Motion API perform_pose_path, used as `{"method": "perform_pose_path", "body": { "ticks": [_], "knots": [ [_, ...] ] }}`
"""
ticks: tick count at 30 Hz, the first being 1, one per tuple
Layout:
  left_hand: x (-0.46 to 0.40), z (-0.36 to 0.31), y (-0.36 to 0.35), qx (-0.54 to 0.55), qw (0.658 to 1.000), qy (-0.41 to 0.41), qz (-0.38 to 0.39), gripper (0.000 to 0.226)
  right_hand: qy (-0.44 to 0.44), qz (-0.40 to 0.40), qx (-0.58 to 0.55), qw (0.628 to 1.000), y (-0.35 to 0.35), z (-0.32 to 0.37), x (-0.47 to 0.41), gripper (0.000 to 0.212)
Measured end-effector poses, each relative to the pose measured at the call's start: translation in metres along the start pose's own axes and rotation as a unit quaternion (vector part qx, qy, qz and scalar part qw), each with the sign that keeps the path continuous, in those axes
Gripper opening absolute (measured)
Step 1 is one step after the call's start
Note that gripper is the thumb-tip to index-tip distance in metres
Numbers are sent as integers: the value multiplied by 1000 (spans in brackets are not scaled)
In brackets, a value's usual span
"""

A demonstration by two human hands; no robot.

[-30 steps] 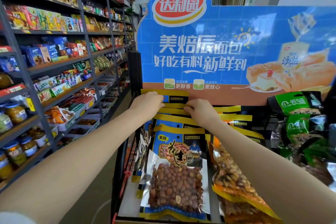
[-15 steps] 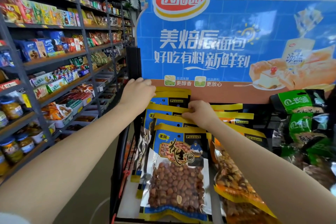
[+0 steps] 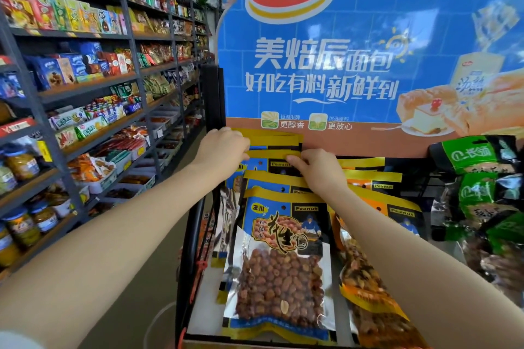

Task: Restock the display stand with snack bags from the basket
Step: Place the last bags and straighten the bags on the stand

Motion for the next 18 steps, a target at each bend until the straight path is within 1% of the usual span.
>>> {"method": "perform_pose_path", "body": {
  "ticks": [2, 3, 6, 7, 9, 10, 12, 13, 14, 15, 16, 17, 18],
  "knots": [
    [-1, 8, 6, -7, 999, 32, -42, 23, -5, 60, 1, 998, -1, -4, 2, 43],
    [-1, 10, 8, -14, 998, 41, -48, 24, -5, 97, -2, 995, -2, -6, 4, 44],
    [-1, 7, 3, -20, 999, 35, -17, 21, -5, 177, -16, 984, -4, -10, 14, 40],
    [0, 4, 2, -23, 999, 30, -11, 20, -13, 193, -19, 981, -3, -12, 16, 36],
    [2, 2, 3, -28, 999, 21, -18, 19, -18, 210, -31, 977, -2, -10, 20, 36],
    [3, 1, 6, -19, 999, 15, -36, 20, -9, 208, -39, 977, -2, -8, 22, 34],
    [7, -3, 15, 35, 995, -21, -92, 24, 19, 180, -61, 982, 0, 2, 23, 27],
    [9, -8, 15, 71, 992, -53, -93, 24, 32, 158, -73, 984, 0, 7, 23, 26],
    [11, -14, 12, 102, 989, -84, -62, 26, 43, 133, -81, 987, 1, 11, 22, 28],
    [12, -19, 4, 120, 987, -105, -10, 28, 52, 107, -85, 989, 2, 14, 21, 30],
    [14, -22, -5, 124, 985, -109, 45, 30, 59, 83, -92, 991, 3, 16, 19, 29],
    [14, -22, -9, 123, 984, -99, 77, 31, 62, 62, -101, 991, 5, 17, 18, 26],
    [12, -19, -7, 120, 986, -84, 77, 29, 59, 41, -114, 991, 7, 18, 16, 22]
  ]
}}
Point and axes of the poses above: each hand's wrist, its own x-axis away from the middle knuckle, its own y-axis out of the back of the hand, z = x × y, the point moved 7 cm from there along -x, towards the middle knuckle, and after that the axes turned 1 degree about y, right-handed, at the moved point
